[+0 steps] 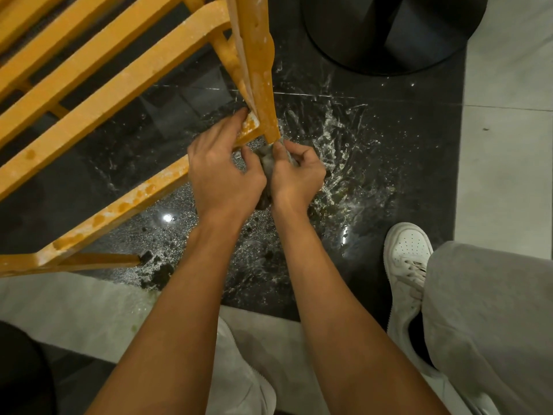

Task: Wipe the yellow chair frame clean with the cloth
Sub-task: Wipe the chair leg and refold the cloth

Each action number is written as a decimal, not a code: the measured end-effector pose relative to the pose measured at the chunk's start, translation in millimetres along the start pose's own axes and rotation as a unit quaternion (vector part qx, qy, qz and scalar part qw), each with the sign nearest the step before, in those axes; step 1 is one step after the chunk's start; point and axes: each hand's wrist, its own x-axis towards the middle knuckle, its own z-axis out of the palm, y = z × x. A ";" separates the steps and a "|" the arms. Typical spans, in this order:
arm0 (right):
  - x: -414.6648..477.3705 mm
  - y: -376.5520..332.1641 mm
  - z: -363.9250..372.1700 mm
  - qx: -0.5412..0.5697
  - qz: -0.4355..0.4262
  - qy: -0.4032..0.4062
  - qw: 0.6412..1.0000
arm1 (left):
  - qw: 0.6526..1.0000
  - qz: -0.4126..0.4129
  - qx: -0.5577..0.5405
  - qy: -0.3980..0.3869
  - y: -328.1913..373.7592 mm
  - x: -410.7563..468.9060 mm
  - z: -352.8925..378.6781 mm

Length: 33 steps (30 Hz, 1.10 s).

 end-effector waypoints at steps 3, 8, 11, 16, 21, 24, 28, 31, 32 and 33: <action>0.6 0.7 -1.0 -0.002 0.012 0.011 1.000 | 1.000 -0.003 -0.004 -0.005 0.3 -0.2 0.4; -8.1 2.2 3.1 -0.005 -0.030 -0.001 1.000 | 1.000 -0.009 -0.009 -0.005 -0.2 0.6 -0.2; -4.9 1.7 0.5 -0.009 -0.021 0.011 1.000 | 1.000 -0.011 -0.006 -0.012 -1.1 0.4 -0.4; -10.4 -0.8 3.4 -0.024 -0.066 0.008 0.997 | 1.000 -0.011 -0.005 -0.006 -2.3 0.6 1.5; -5.2 -3.9 -0.3 -0.011 -0.030 0.006 0.999 | 1.000 -0.015 -0.011 -0.012 -2.1 0.4 0.0; -8.5 -5.8 -0.5 -0.019 -0.062 -0.006 0.998 | 1.000 -0.004 -0.021 -0.011 -2.3 1.1 -0.6; -9.7 -9.3 -3.0 -0.005 -0.056 -0.014 0.998 | 1.000 -0.003 -0.030 -0.004 -2.1 1.6 -0.8; -8.9 -8.9 -2.8 -0.012 -0.079 -0.012 0.997 | 0.999 0.002 -0.036 -0.002 -1.0 1.0 -1.2; -9.6 -8.1 -2.8 -0.022 -0.102 -0.015 0.994 | 0.999 0.003 -0.036 -0.001 -1.0 0.9 -1.1; -10.5 -7.4 -3.4 -0.034 -0.123 -0.017 0.992 | 0.999 0.003 -0.035 -0.001 -1.7 1.4 -0.9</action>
